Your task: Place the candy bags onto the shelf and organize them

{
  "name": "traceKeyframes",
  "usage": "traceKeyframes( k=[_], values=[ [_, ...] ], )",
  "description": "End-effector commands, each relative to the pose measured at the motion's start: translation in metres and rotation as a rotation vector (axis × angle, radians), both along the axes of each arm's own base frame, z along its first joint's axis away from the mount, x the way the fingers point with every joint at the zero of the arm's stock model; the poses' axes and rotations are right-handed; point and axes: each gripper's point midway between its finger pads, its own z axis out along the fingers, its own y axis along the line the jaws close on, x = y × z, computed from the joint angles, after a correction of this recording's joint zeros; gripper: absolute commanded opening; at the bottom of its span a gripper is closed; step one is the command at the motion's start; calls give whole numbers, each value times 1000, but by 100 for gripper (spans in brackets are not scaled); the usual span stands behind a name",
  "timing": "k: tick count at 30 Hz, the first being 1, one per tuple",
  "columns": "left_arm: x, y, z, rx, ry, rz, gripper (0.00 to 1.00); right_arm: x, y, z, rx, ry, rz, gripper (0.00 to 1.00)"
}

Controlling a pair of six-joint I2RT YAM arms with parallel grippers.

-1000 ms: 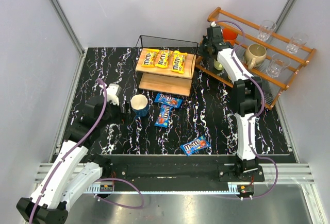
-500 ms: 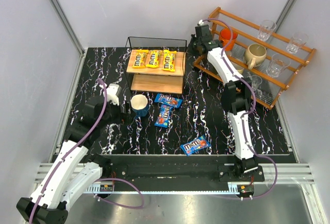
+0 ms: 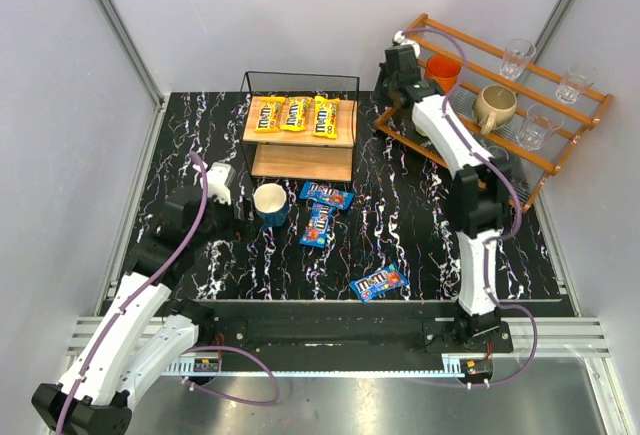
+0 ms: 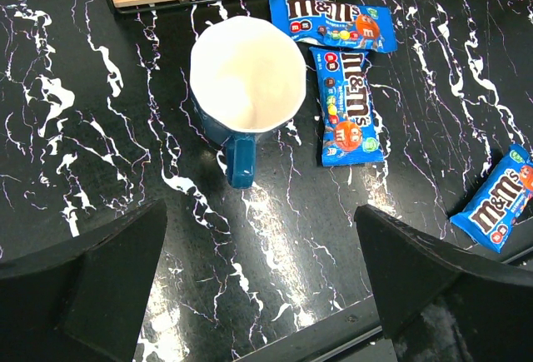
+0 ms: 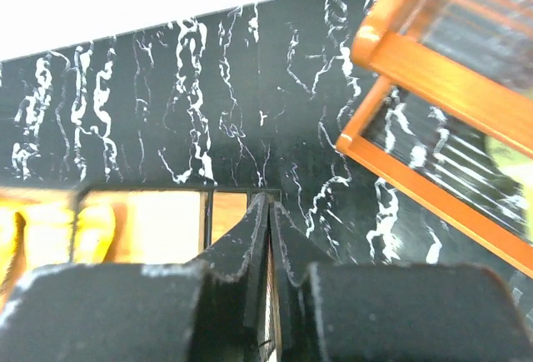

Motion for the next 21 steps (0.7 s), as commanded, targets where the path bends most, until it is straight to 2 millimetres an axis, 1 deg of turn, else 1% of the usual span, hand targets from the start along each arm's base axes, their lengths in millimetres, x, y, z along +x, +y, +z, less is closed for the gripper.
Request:
traceKeyframes(
  k=[1,2,3,4,5,6,7,8,9,10,11,13,15,17,21],
  values=[
    [6,2,11,-12,-42,27,99,-39,-20,149,30,-329,-44,12],
    [6,2,11,-11,-46,31,99,-56,-17,167,48,-353,-14,12],
    [6,2,13,-12,-50,31,99,-66,-14,166,47,-338,3,12],
    [6,3,13,-13,-52,34,99,-77,-10,152,44,-300,23,10],
    [6,3,14,-13,-55,36,99,-98,5,158,63,-290,79,8],
    [6,4,15,-15,-61,39,99,-108,14,154,73,-271,107,6],
    [6,4,17,-16,-65,40,99,-122,24,138,64,-231,137,4],
    [6,5,16,-14,-66,43,99,-139,41,139,64,-228,181,3],
    [6,5,18,-17,-73,47,99,-148,51,132,58,-210,205,2],
    [6,5,19,-18,-76,48,99,-158,59,120,55,-177,237,2],
    [6,5,18,-18,-74,47,99,-168,71,117,66,-161,274,1],
    [5,5,19,-20,-76,47,99,-177,83,104,101,-112,316,0],
    [6,6,18,-19,-75,49,99,-179,89,96,99,-103,318,0],
    [5,5,18,-20,-73,45,99,-175,91,83,87,-82,312,0],
    [5,4,18,-21,-71,43,99,-166,97,68,72,-66,312,0]
  ],
)
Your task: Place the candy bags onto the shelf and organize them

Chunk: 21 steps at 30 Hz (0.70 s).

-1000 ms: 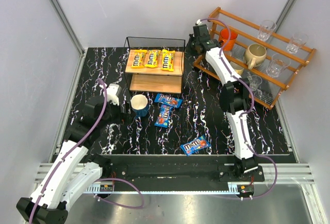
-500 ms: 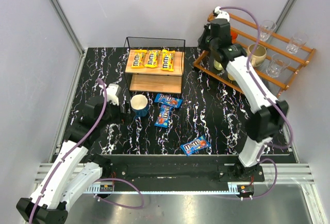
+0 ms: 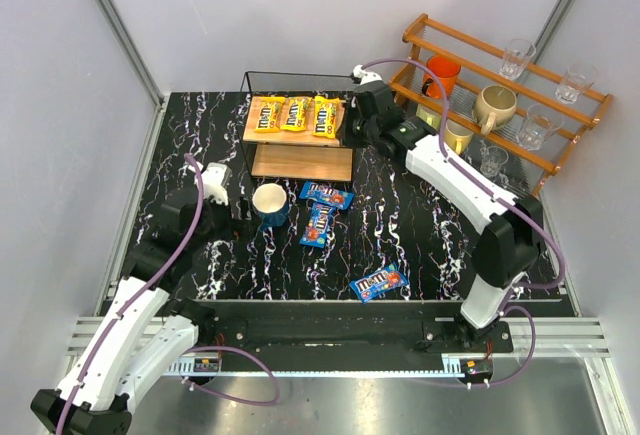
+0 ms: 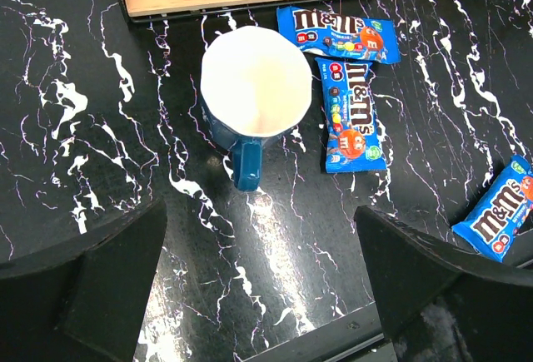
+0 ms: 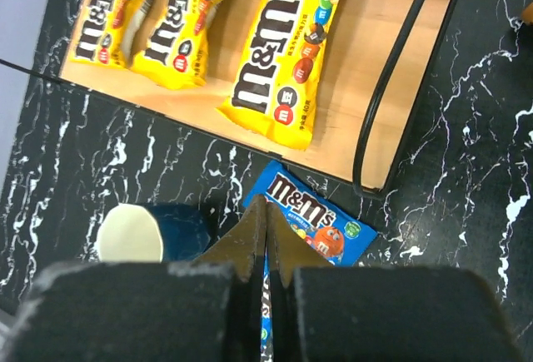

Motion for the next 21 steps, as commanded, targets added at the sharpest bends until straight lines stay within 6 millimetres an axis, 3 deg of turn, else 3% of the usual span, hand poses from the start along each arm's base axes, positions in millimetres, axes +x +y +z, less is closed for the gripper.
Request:
traceKeyframes(
  k=[1,6,16,21],
  values=[
    [5,0,11,-17,-42,17,99,13,5,2,19,-28,-14,0],
    [6,0,11,-17,-40,16,99,29,4,-10,3,-36,-77,0],
    [5,0,12,-19,-43,14,99,50,-50,-31,-172,-101,-355,0],
    [5,-1,11,-19,-41,13,99,53,-63,-31,-246,-125,-391,0]
  ],
)
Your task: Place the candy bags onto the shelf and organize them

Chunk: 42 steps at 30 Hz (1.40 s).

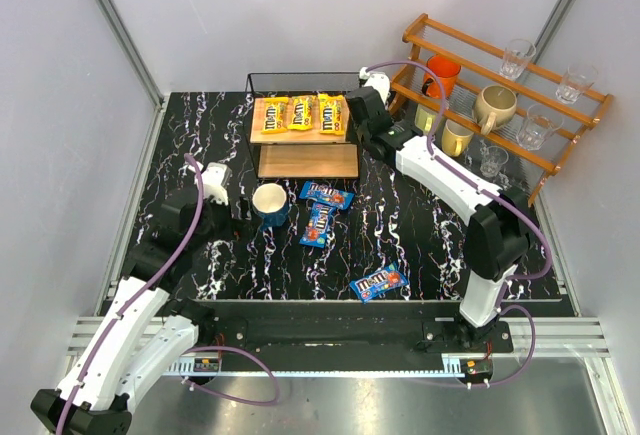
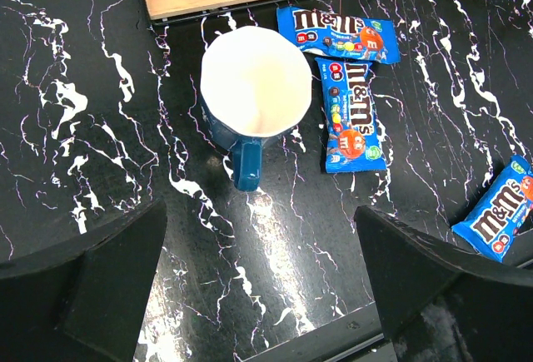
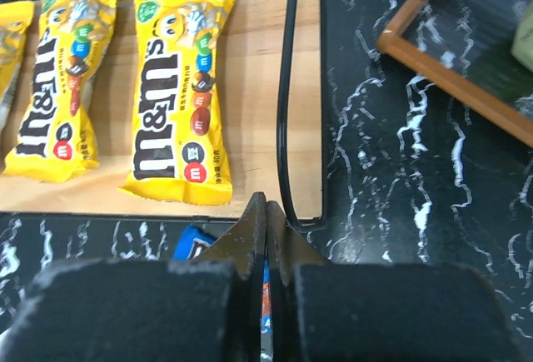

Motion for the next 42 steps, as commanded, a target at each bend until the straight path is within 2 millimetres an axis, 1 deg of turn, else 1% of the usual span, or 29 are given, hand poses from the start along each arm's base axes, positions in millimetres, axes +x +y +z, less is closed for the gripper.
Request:
traceKeyframes(
  k=[1,6,12,13,14,15,17,18,21,23,24,25,26,27,28,29,30,31,32,33,34,35,36,37,38,39,40,41,42],
  values=[
    [5,-1,11,-18,-38,12,99,12,-30,6,-109,-63,-123,0],
    [5,0,11,-17,-40,16,99,17,-37,8,-151,-75,-139,0],
    [4,0,11,-18,-43,15,99,26,-59,11,-184,-72,-163,0],
    [4,0,12,-19,-44,13,99,27,-59,12,-178,-69,-151,0],
    [4,0,12,-19,-44,15,99,30,-69,10,-188,-61,-161,0],
    [4,0,12,-19,-44,15,99,32,-73,15,-184,-65,-172,0],
    [4,0,13,-22,-48,12,99,34,-82,12,-184,-47,-174,0],
    [4,0,12,-20,-46,13,99,38,-92,11,-181,-42,-185,0],
    [4,0,12,-22,-46,14,99,39,-96,12,-171,-42,-160,0],
    [4,-1,12,-21,-44,11,99,37,-92,17,-163,-54,-121,1],
    [4,-1,11,-21,-41,9,99,32,-78,15,-120,-46,-49,2],
    [4,-1,11,-19,-40,9,99,25,-71,29,-85,-72,-13,2],
    [4,-1,11,-19,-41,9,99,18,-63,34,-61,-90,17,3],
    [4,-2,11,-20,-41,7,99,10,-53,30,-38,-104,62,4],
    [4,-1,10,-19,-37,7,99,-7,-39,51,-13,-163,102,4],
    [4,-1,10,-19,-38,7,99,-16,-34,53,-1,-182,113,5],
    [4,-2,11,-20,-41,6,99,-28,-29,42,5,-172,121,5],
    [4,-1,11,-18,-40,8,99,-45,-20,55,67,-188,126,6],
    [4,-1,11,-19,-43,8,99,-55,-17,52,99,-179,122,9],
    [5,-1,11,-18,-40,8,99,-68,-17,30,115,-141,112,11],
    [5,-1,10,-17,-37,10,99,-81,-16,34,207,-131,85,15],
    [5,-1,11,-19,-38,9,99,-93,-10,26,246,-108,89,18],
    [5,-1,11,-18,-38,10,99,-105,-10,-3,266,-56,82,23],
    [5,-1,10,-18,-36,9,99,-116,-6,-6,344,-36,63,32],
    [5,-2,10,-18,-36,9,99,-136,-4,-39,340,25,70,37],
    [5,-2,10,-18,-35,6,99,-140,4,-35,402,-17,66,41],
    [5,-2,9,-17,-32,6,99,-148,7,-38,465,-9,44,44],
    [5,-2,10,-17,-34,6,99,-157,7,-58,469,20,32,47],
    [5,-3,10,-19,-35,3,99,-165,15,-60,487,18,35,48]
  ],
)
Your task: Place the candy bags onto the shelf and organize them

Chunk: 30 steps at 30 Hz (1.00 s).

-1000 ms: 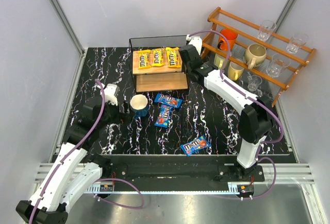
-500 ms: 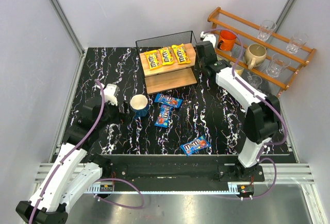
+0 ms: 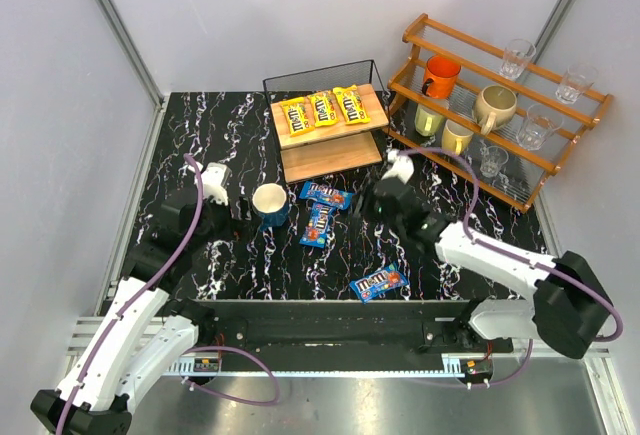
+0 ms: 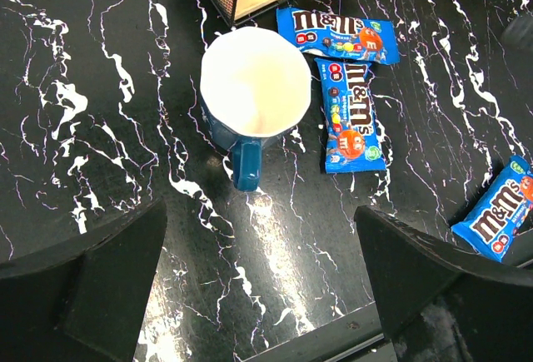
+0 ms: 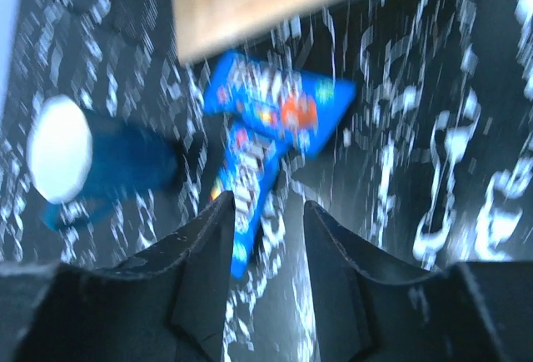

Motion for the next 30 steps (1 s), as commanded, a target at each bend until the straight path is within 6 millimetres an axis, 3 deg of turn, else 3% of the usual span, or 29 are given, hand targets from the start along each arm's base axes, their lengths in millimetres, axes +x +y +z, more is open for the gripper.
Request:
traceKeyframes(
  k=[1,6,15,27,28,30],
  values=[
    [5,-3,10,-18,-32,3,99,-27,28,-29,216,70,-79,49],
    [4,-2,11,-21,-38,3,99,-50,54,-65,232,121,-87,50],
    [3,-4,11,-25,-38,-4,99,-65,88,-125,291,275,-97,52],
    [4,-3,10,-22,-36,-1,99,-65,99,-155,277,331,-109,51],
    [4,-3,10,-22,-34,-3,99,-64,98,-156,275,334,-112,50],
    [4,-3,10,-22,-36,-1,99,-66,97,-157,272,336,-110,35]
  ],
)
